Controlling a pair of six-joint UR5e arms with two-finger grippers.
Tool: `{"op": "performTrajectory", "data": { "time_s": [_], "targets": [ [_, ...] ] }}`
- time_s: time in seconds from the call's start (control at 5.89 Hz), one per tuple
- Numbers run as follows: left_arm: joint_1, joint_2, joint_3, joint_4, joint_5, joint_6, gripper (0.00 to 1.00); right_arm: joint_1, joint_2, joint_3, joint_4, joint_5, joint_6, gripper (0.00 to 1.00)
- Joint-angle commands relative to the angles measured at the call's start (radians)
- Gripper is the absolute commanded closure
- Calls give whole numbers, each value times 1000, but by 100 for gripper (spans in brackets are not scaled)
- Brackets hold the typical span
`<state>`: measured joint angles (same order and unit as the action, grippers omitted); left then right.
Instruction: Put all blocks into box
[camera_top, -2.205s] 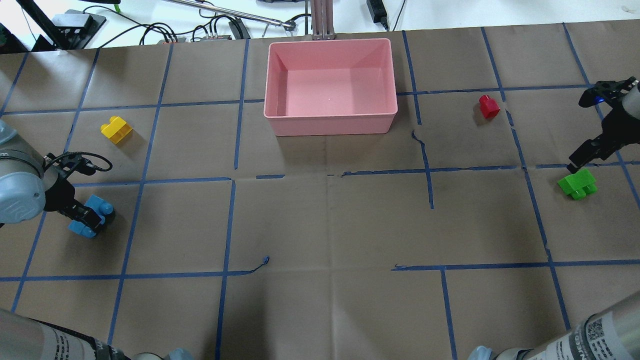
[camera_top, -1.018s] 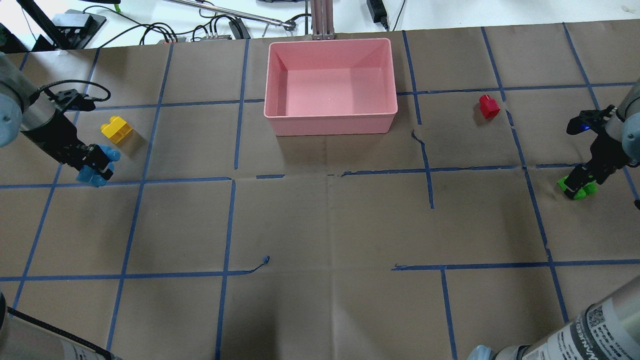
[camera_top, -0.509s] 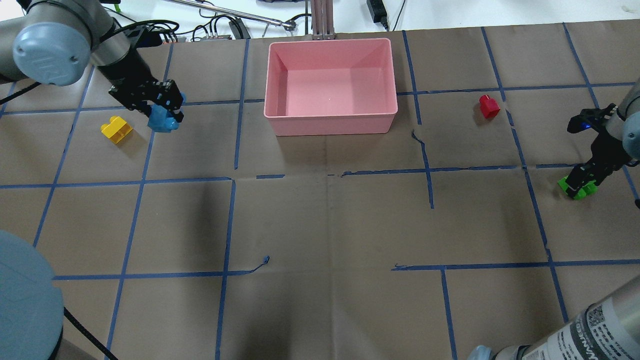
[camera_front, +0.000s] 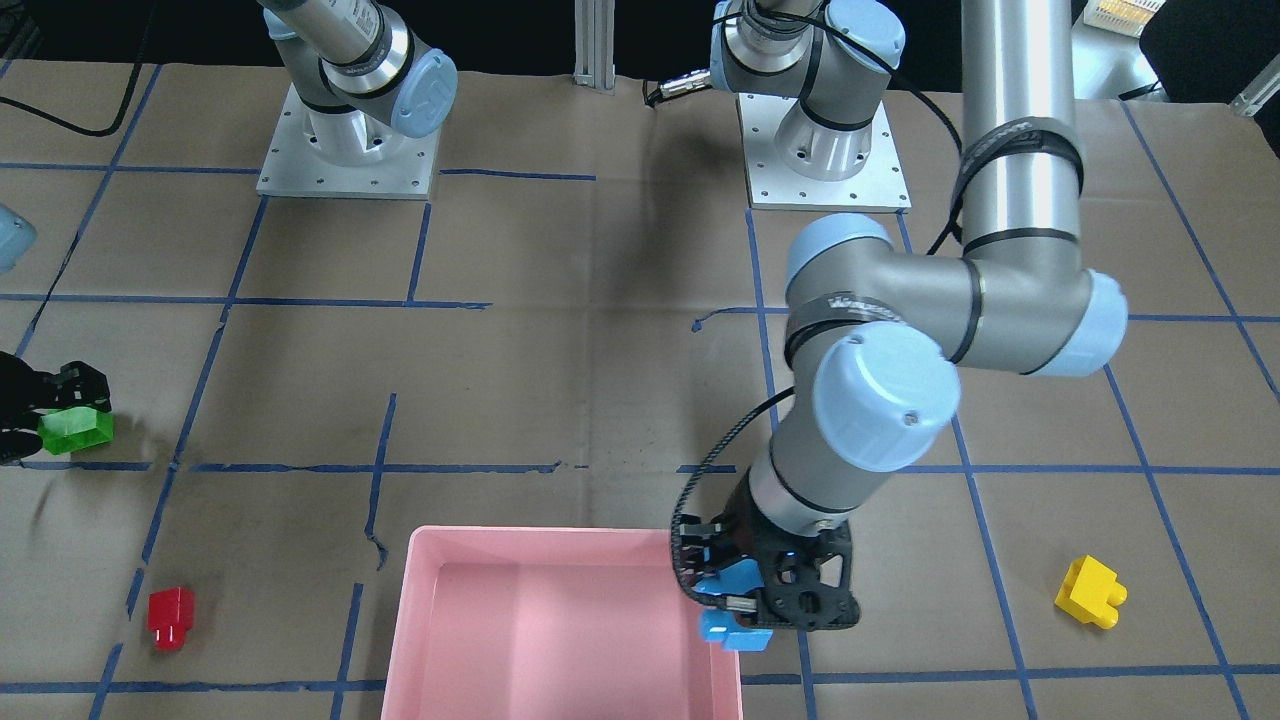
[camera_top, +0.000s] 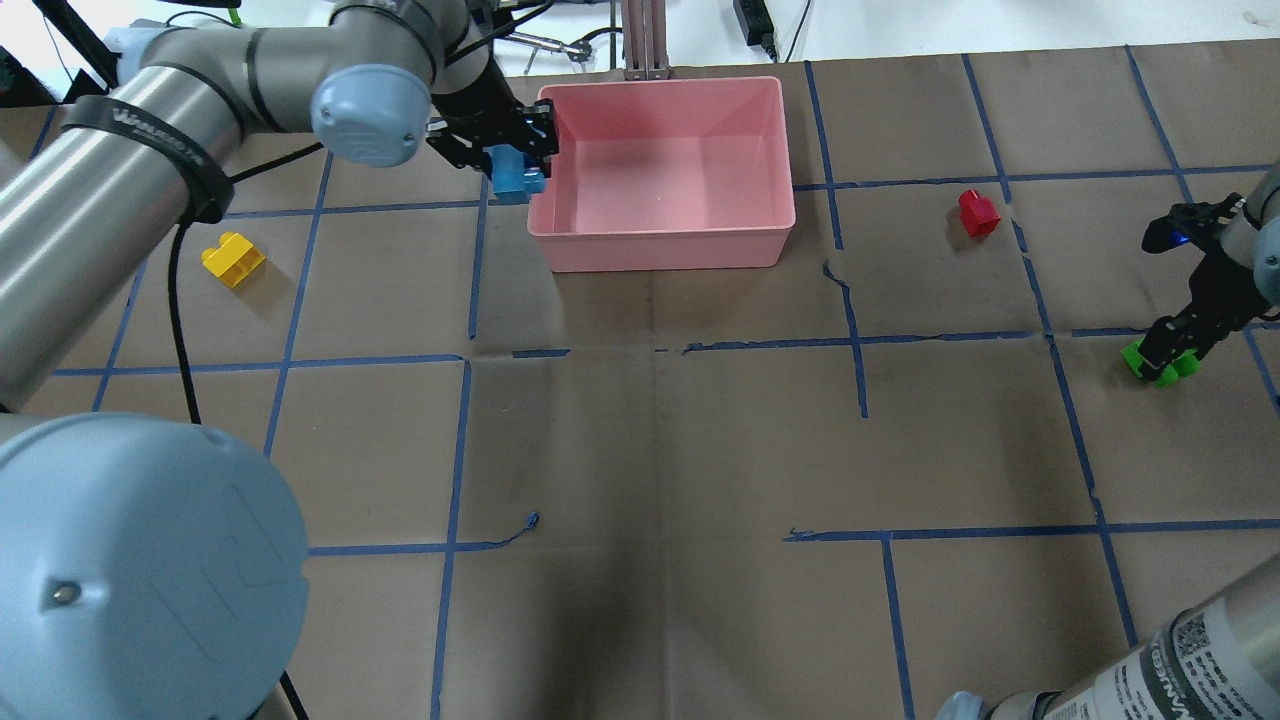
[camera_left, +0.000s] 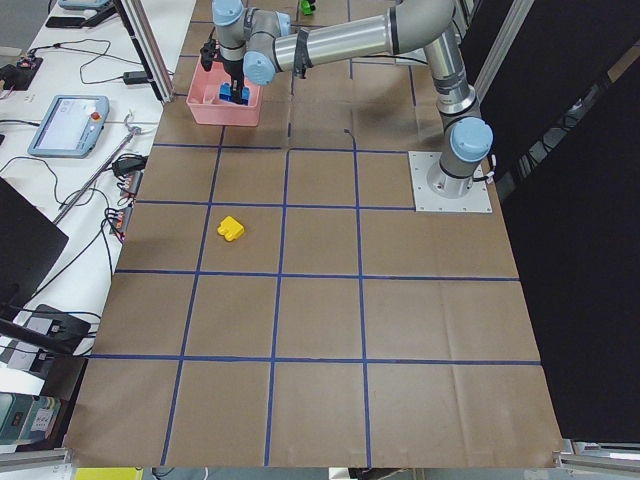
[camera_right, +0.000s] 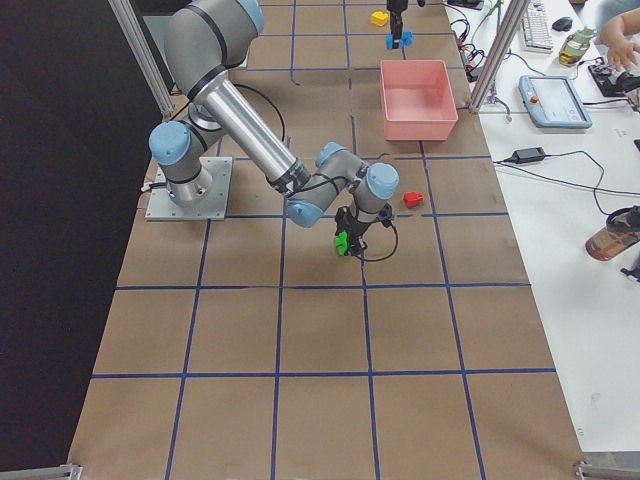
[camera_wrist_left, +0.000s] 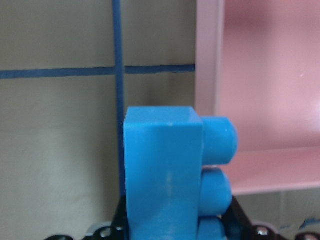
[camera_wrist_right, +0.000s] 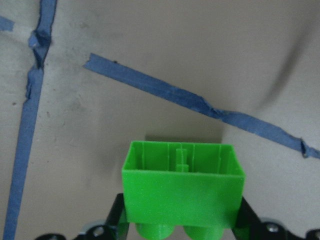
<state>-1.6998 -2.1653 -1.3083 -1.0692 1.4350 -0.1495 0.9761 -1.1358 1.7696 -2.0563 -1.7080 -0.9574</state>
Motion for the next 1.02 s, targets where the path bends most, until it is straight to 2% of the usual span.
{"op": "performTrajectory", "data": {
  "time_s": [0.0, 0.17, 0.51, 0.68, 0.85],
  "targets": [
    [-70, -57, 12, 135, 1, -112, 48, 13, -86, -111, 125, 51, 58, 64],
    [-69, -62, 9, 127, 5, -114, 3, 57, -137, -183, 262, 88, 140, 64],
    [-23, -25, -8, 92, 8, -85, 1, 177, -153, -362, 457, 91, 340, 64],
    [71, 11, -26, 42, 4, 41, 1, 240, -148, -428, 514, 108, 438, 64],
    [177, 43, -51, 14, 22, 167, 1, 315, -144, -449, 519, 155, 563, 64]
  ]
}}
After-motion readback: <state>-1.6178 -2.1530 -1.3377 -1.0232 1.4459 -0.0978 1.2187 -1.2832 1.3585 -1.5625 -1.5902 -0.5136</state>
